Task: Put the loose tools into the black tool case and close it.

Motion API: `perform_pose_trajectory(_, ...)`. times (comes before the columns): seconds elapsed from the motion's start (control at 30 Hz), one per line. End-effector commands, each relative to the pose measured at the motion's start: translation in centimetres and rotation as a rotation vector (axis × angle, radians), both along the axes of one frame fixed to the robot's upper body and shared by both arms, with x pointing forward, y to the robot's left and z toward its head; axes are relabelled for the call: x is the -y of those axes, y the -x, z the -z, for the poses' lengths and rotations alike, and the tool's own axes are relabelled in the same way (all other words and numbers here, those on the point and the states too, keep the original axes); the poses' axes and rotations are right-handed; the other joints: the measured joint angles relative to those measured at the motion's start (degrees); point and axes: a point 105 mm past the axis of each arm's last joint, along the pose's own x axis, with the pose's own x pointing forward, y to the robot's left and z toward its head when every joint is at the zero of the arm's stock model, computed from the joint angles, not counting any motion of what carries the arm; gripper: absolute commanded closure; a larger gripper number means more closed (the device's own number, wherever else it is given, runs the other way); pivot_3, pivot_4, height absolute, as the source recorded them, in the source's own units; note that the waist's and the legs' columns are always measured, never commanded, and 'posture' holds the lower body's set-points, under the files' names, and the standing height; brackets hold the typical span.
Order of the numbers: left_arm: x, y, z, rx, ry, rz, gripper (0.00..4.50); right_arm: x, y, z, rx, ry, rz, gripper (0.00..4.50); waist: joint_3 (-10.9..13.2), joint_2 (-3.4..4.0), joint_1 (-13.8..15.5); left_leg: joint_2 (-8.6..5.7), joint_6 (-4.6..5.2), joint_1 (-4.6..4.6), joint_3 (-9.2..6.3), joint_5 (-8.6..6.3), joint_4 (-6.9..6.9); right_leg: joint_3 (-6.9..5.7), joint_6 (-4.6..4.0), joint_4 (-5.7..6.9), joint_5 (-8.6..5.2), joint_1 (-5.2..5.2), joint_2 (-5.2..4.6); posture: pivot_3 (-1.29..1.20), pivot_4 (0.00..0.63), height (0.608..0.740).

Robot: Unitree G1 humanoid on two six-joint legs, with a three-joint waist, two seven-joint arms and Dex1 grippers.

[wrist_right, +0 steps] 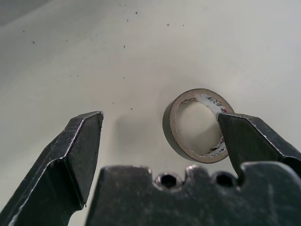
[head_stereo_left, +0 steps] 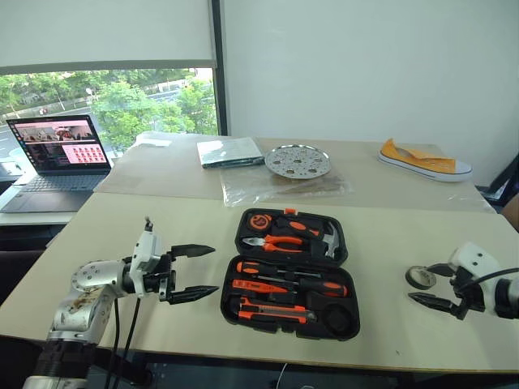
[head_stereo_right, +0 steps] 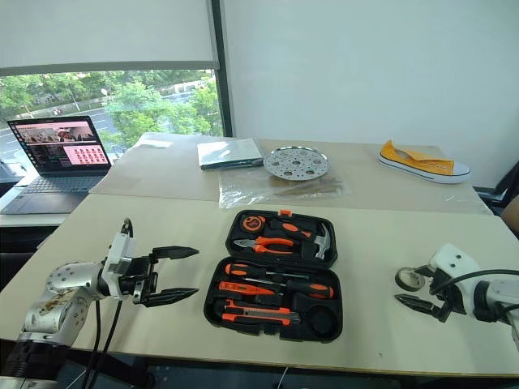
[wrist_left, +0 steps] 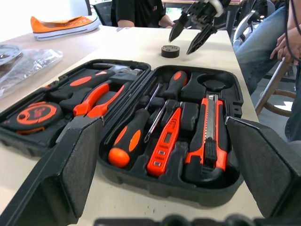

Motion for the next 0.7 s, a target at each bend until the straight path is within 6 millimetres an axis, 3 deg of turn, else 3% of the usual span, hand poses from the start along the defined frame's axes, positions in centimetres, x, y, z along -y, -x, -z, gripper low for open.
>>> perform_pose_trajectory(0.03,0.9,0.5,-0.7,0.031,-0.003,0.054,0.0,-0.2,-0.7,0.2,-0.01,0.006,-0.033,1.1,0.0,0.0,-0.06,0.01,0.0,0.01,0.0,0.0,0.02,0.0,0.01,0.01,0.0,0.01,0.0,0.0,0.15,0.74)
perform_pose_trajectory(0.1,1.1,0.6,-0.7,0.031,-0.011,0.071,0.0,-0.3,-0.8,0.7,-0.027,0.008,-0.038,1.48,0.0,0.01,-0.09,0.01,-0.02,0.01,0.01,0.01,0.03,0.01,0.01,0.02,0.0,0.01,0.0,0.0,0.15,0.74)
perform_pose_trajectory(0.13,1.1,0.7,-0.7,0.033,-0.011,0.074,0.0,-0.2,-0.9,0.7,-0.026,0.015,-0.04,2.06,0.0,0.01,-0.01,0.01,-0.02,0.02,0.01,0.01,0.04,0.01,0.02,0.04,-0.01,0.02,-0.01,0.0,0.15,0.74)
perform_pose_trajectory(0.17,1.1,0.6,-0.7,0.034,-0.01,0.073,0.0,-0.2,-0.9,0.6,-0.026,0.018,-0.041,2.14,0.01,0.02,-0.01,0.02,-0.03,0.01,0.01,0.02,0.06,-0.01,0.02,0.04,0.0,0.02,-0.02,0.0,0.15,0.74)
perform_pose_trajectory(0.33,1.2,0.7,-0.6,0.029,-0.009,0.076,0.0,0.4,-1.1,-0.1,-0.009,0.047,-0.049,3.83,0.02,0.03,-0.13,0.03,-0.05,0.01,0.02,0.03,0.08,0.0,0.02,0.08,0.0,0.02,-0.03,0.0,0.15,0.74)
perform_pose_trajectory(0.4,1.3,0.7,-0.5,0.025,-0.012,0.08,0.0,-0.3,-1.2,-1.1,0.022,0.037,-0.112,4.48,0.02,0.04,-0.15,0.03,-0.07,0.02,0.02,0.04,0.08,0.0,0.02,0.09,0.0,0.02,-0.02,0.0,0.15,0.74)
perform_pose_trajectory(0.47,1.3,0.8,-0.4,0.024,-0.012,0.082,0.0,-1.3,-1.1,-2.1,0.054,0.007,-0.183,4.48,0.03,0.06,-0.22,0.03,-0.08,0.03,0.02,0.04,0.08,0.0,0.02,0.1,0.0,0.02,-0.02,0.0,0.15,0.74)
perform_pose_trajectory(0.53,1.4,0.8,-0.4,0.023,-0.012,0.084,0.0,-3.8,-0.2,-3.5,0.049,-0.07,-0.324,4.48,0.04,0.07,-0.35,0.04,-0.09,0.04,0.02,0.05,0.08,0.0,0.02,0.1,0.0,0.02,-0.01,0.0,0.15,0.74)
perform_pose_trajectory(0.63,1.3,1.0,-0.1,0.015,-0.021,0.091,0.0,-11.8,2.3,-7.2,0.033,-0.305,-0.598,4.48,0.17,0.29,-0.69,0.07,-0.13,0.05,-0.01,0.07,0.07,0.01,0.02,0.15,0.0,0.01,-0.02,0.0,0.15,0.74)
perform_pose_trajectory(0.7,1.3,1.0,0.2,0.01,-0.023,0.092,0.0,-15.9,4.3,-7.1,-0.05,-0.36,-0.697,4.48,0.18,0.3,-1.03,0.16,-0.22,0.1,-0.08,0.11,0.04,0.07,-0.02,0.23,0.01,-0.03,-0.02,0.0,0.15,0.74)
